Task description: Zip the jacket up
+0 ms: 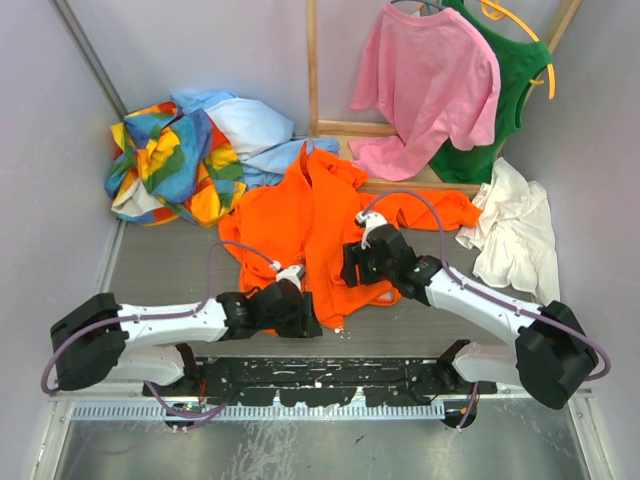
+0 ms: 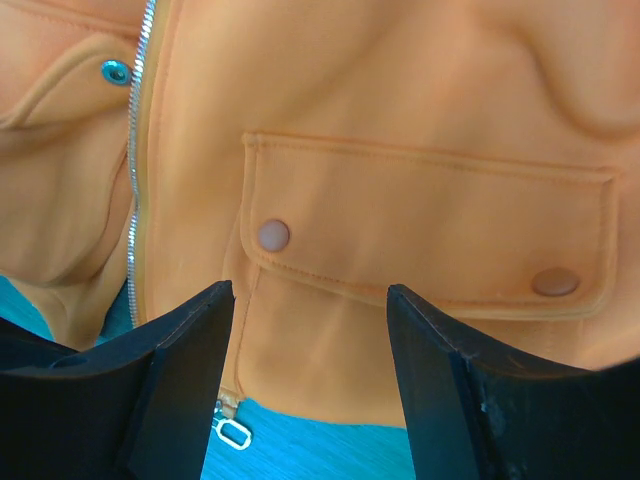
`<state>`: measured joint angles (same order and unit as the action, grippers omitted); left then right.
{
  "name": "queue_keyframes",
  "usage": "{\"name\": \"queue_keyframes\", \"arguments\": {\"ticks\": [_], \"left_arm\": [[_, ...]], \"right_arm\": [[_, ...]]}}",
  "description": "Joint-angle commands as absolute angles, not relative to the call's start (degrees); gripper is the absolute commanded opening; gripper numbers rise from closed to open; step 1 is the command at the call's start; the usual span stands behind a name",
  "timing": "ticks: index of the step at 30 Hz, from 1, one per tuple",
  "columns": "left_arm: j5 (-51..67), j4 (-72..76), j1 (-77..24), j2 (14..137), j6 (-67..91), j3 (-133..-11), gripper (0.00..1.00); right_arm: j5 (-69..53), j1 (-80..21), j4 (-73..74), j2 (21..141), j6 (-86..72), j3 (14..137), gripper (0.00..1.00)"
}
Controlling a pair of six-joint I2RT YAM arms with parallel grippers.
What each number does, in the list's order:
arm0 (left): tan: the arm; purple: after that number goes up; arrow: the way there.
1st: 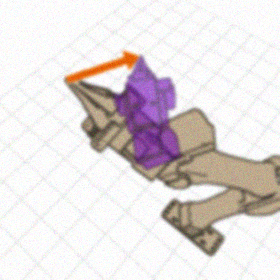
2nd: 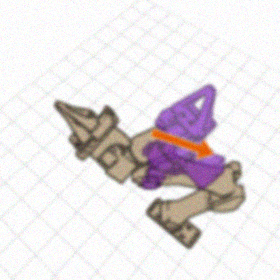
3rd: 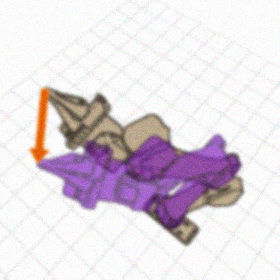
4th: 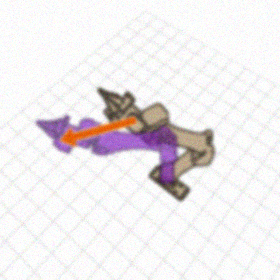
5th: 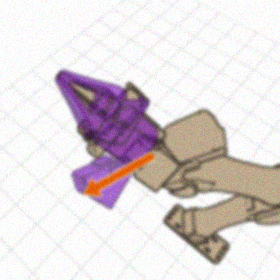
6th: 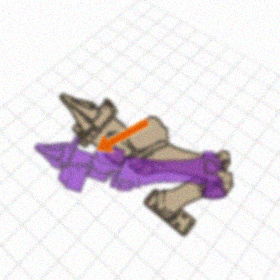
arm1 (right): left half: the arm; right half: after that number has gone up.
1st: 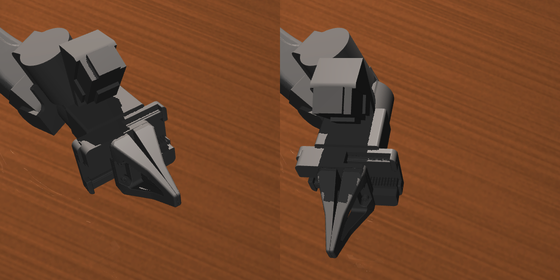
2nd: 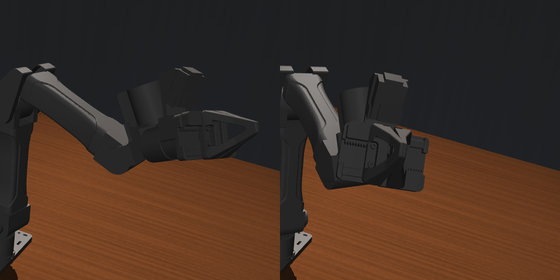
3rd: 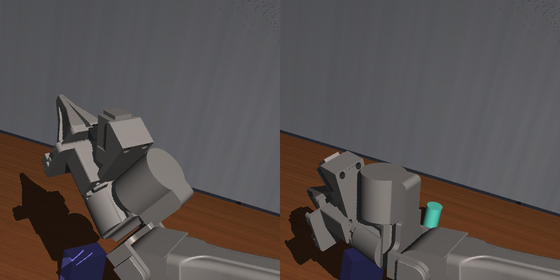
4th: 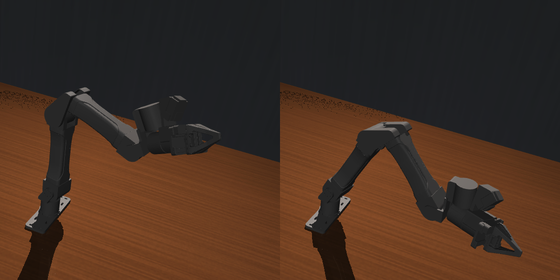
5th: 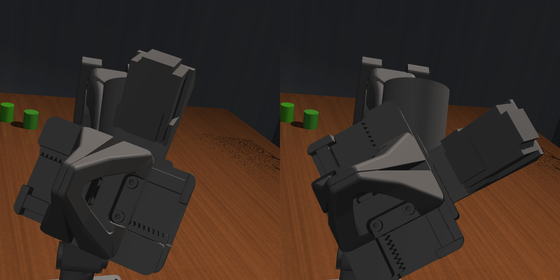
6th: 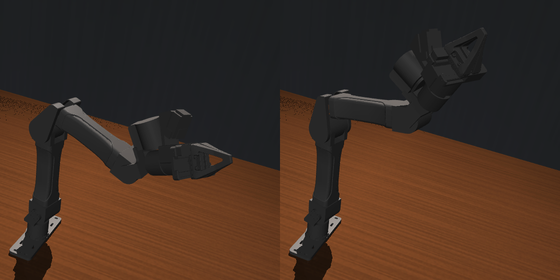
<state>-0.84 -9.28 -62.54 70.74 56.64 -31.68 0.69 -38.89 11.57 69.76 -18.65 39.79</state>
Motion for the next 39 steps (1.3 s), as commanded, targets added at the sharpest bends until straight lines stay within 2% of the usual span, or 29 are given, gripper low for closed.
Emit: {"name": "queue_keyframes", "arguments": {"ticks": [1, 16, 21, 26, 30, 35, 39], "left_arm": [[-7.7, 1.7, -66.4, 75.2, 61.8, -33.0, 0.45], [-18.0, 5.0, -69.5, 84.5, 69.1, -34.1, 0.40], [-19.2, 4.2, -69.6, 84.7, 69.0, -33.9, 0.27], [-20.1, 0.0, -69.5, 81.5, 66.2, -34.3, 0.00], [-18.7, -6.8, -68.8, 74.8, 60.4, -35.8, 0.00], [-14.3, -20.1, -66.6, 65.8, 50.9, -40.2, 0.00], [-2.3, -24.3, -61.7, 62.2, 46.3, -40.9, 0.00]], "right_arm": [[0.1, -39.4, 4.8, 66.7, -22.1, 36.8, 0.68], [-0.1, -40.1, -3.7, 67.1, -24.9, 29.9, 0.68], [0.3, -40.4, -4.3, 67.6, -24.9, 29.1, 0.68], [7.9, -40.4, -0.1, 71.3, -25.7, 31.0, 0.70], [14.4, -39.1, 3.4, 74.1, -26.3, 33.1, 0.74], [15.6, -34.0, 3.9, 76.0, -25.8, 34.5, 0.75], [14.8, -29.9, 4.4, 78.2, -24.4, 36.6, 0.75]]}}
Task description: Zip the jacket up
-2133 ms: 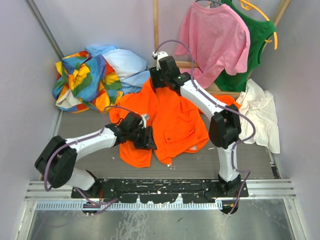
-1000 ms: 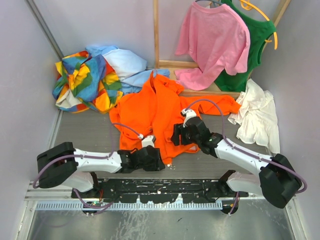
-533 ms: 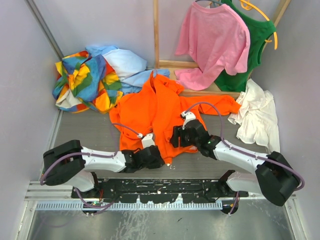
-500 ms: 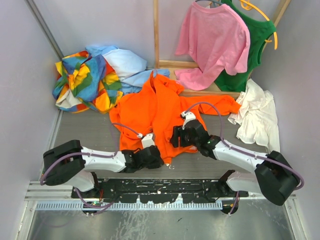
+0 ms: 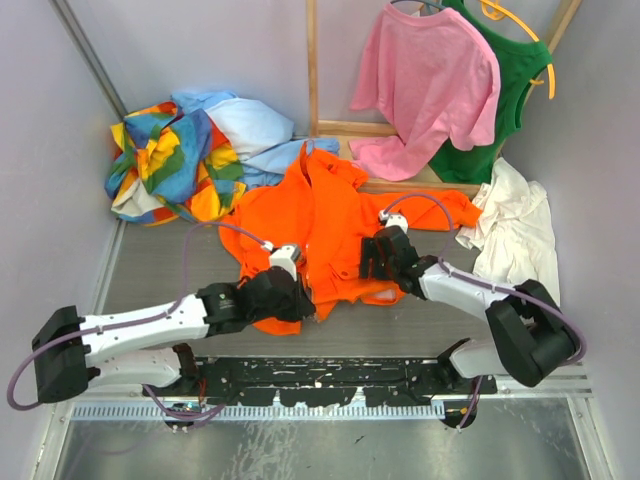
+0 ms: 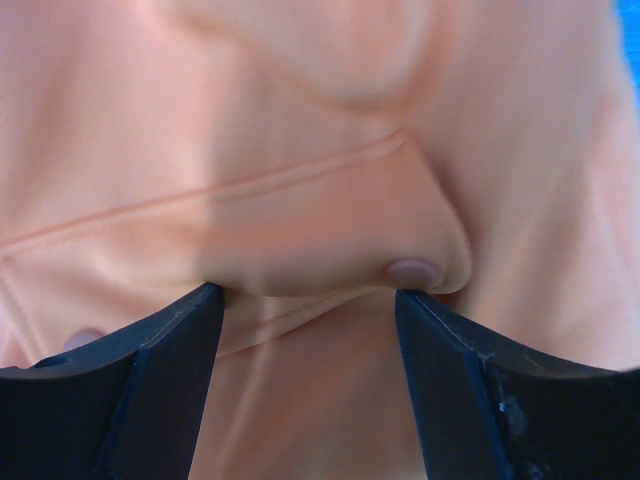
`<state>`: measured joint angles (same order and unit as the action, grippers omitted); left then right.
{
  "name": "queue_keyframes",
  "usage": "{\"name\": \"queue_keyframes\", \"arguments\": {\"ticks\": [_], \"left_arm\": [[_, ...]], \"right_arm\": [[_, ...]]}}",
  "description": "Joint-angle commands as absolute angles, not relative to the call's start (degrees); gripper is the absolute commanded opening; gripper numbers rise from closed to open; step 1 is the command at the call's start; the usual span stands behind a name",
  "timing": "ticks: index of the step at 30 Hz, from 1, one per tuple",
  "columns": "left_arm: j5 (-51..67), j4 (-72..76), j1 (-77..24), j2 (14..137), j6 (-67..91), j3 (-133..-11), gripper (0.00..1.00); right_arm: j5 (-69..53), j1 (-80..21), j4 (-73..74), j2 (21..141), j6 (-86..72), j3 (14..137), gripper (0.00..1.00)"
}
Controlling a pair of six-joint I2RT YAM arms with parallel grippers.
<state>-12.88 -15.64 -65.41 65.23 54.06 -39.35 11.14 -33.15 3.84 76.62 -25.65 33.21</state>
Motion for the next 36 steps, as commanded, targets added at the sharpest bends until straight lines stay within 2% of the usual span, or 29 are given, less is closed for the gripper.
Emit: {"name": "queue_keyframes", "arguments": {"ticks": [1, 5, 13, 19, 24, 29, 36], "left_arm": [[0.1, -24.9, -60.4, 62.2, 45.8, -40.8, 0.00], [5.5, -23.6, -59.2, 65.2, 44.8, -40.3, 0.00], [9.2, -22.6, -57.3, 72.3, 42.0, -42.3, 0.00], [8.6, -22.5, -55.2, 75.3, 39.8, -42.5, 0.00], [8.5, -21.5, -55.0, 77.6, 37.6, -43.6, 0.00], [8.9, -21.0, -55.0, 76.7, 33.7, -44.4, 0.00], [9.5, -21.1, -55.1, 73.6, 28.0, -44.9, 0.00]], "right_arm": [[15.3, -29.4, 5.0, 78.5, -24.0, 37.3, 0.75], [13.2, -29.8, 5.8, 77.0, -21.3, 38.7, 0.74], [8.8, -39.5, 9.7, 65.0, -17.0, 37.4, 0.75], [-2.9, -43.0, 5.1, 57.7, -12.5, 33.3, 0.74], [-11.5, -48.0, -4.9, 58.2, -9.0, 29.2, 0.72], [-16.7, -50.7, -14.2, 63.7, -4.3, 26.3, 0.71], [-22.7, -50.9, -21.4, 66.0, 7.4, 23.3, 0.75]]}}
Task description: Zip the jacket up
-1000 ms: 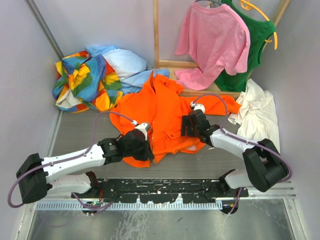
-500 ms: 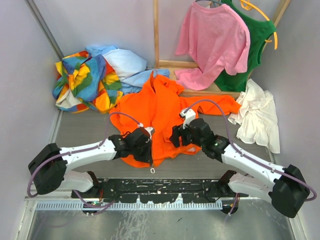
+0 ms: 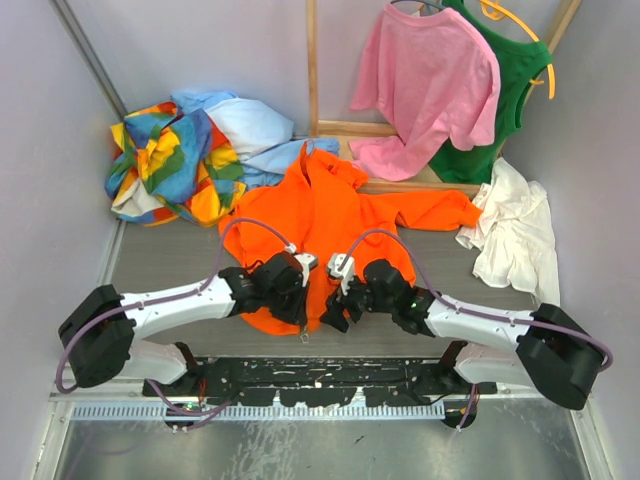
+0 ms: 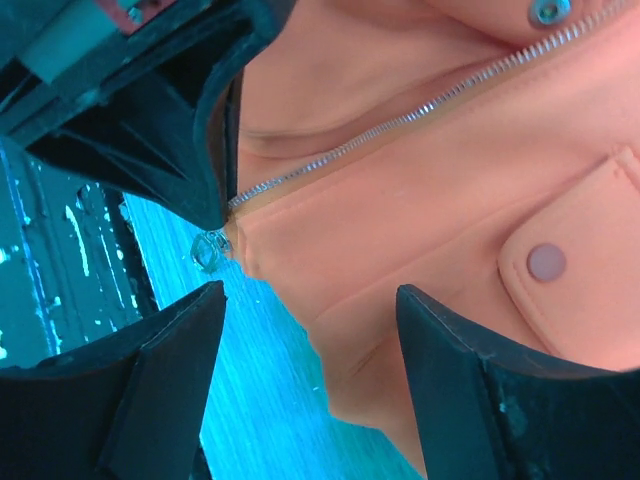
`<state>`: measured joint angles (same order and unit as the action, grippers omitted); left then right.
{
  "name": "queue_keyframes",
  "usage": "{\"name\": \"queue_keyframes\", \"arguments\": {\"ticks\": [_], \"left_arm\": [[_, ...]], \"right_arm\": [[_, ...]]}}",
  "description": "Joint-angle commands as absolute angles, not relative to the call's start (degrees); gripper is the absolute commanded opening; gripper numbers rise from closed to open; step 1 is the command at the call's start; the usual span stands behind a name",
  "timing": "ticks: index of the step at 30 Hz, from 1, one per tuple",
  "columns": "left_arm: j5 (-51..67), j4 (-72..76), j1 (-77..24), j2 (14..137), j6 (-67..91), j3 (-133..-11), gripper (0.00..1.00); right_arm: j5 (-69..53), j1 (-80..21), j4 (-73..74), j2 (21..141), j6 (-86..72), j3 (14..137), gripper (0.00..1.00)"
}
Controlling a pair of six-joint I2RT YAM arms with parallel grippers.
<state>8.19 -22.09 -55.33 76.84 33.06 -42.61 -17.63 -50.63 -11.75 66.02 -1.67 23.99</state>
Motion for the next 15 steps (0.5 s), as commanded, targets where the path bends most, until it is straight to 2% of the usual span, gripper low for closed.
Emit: {"name": "queue_keyframes", "arguments": {"ticks": [1, 6, 15], "left_arm": [[9.5, -21.1, -55.1, 73.3, 27.4, -44.9, 0.00], [9.1, -20.7, -55.0, 70.6, 24.9, -45.0, 0.00], [11.7, -20.4, -55.0, 69.7, 22.3, -45.8, 0.00]], "right_arm": [[-24.6, -50.9, -21.6, 66.3, 10.1, 23.2, 0.76], [-28.8, -50.9, -24.3, 67.9, 14.9, 23.1, 0.77], [-28.8, -50.7, -31.7, 68.9, 20.3, 19.8, 0.77]]}}
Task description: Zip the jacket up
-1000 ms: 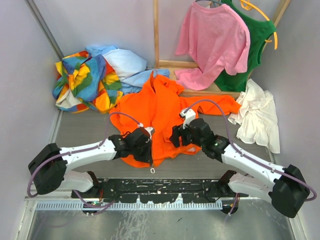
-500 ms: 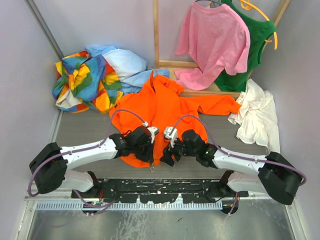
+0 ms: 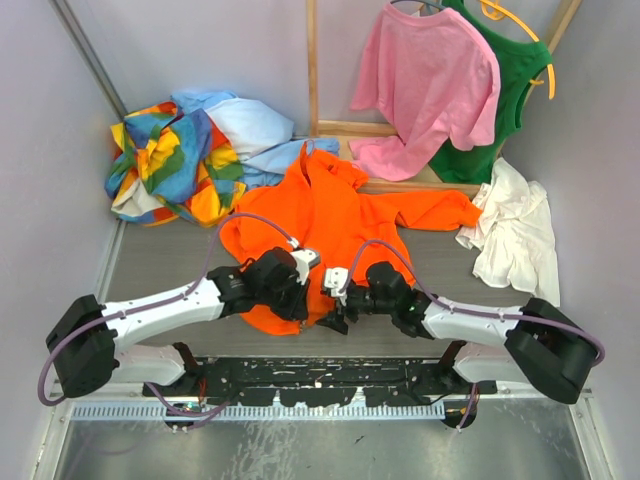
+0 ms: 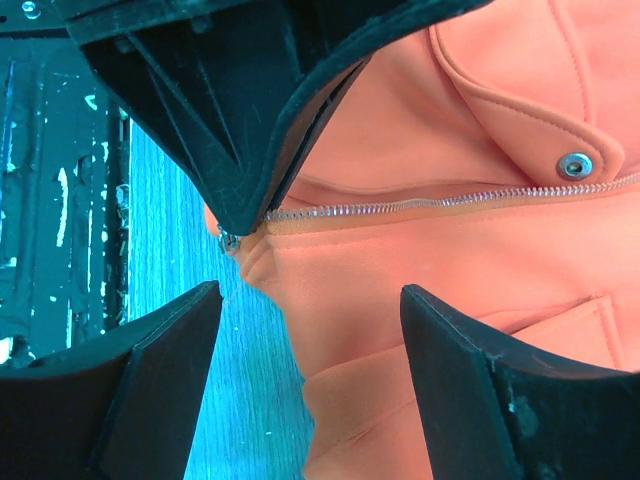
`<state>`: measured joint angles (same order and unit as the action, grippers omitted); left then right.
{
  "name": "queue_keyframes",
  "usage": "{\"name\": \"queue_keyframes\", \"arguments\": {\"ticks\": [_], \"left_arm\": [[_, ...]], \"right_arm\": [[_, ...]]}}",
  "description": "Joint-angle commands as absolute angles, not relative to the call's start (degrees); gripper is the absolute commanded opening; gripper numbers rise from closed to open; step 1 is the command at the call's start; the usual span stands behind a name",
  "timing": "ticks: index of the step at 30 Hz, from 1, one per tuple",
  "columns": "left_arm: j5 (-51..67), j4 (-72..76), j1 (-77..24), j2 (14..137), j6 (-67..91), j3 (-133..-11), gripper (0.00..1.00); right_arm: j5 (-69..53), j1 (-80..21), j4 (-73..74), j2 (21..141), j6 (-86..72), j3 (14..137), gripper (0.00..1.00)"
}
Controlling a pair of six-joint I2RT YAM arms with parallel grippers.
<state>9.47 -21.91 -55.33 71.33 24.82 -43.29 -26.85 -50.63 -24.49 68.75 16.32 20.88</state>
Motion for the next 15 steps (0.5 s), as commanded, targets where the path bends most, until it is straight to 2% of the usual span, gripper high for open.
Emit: {"name": "queue_keyframes", "arguments": {"ticks": [1, 10, 15], "left_arm": [[11.8, -20.3, -55.0, 69.6, 22.0, -45.8, 0.00], [12.4, -18.5, -55.0, 69.2, 21.4, -46.2, 0.00], [13.3, -17.1, -55.1, 69.9, 21.2, -46.0, 0.00]], "right_arm": [[-29.5, -50.7, -32.0, 69.4, 20.7, 19.7, 0.77], [-30.8, -50.7, -34.8, 73.4, 19.8, 19.7, 0.72], [-30.7, -50.7, -37.5, 75.0, 18.5, 19.5, 0.64]]}}
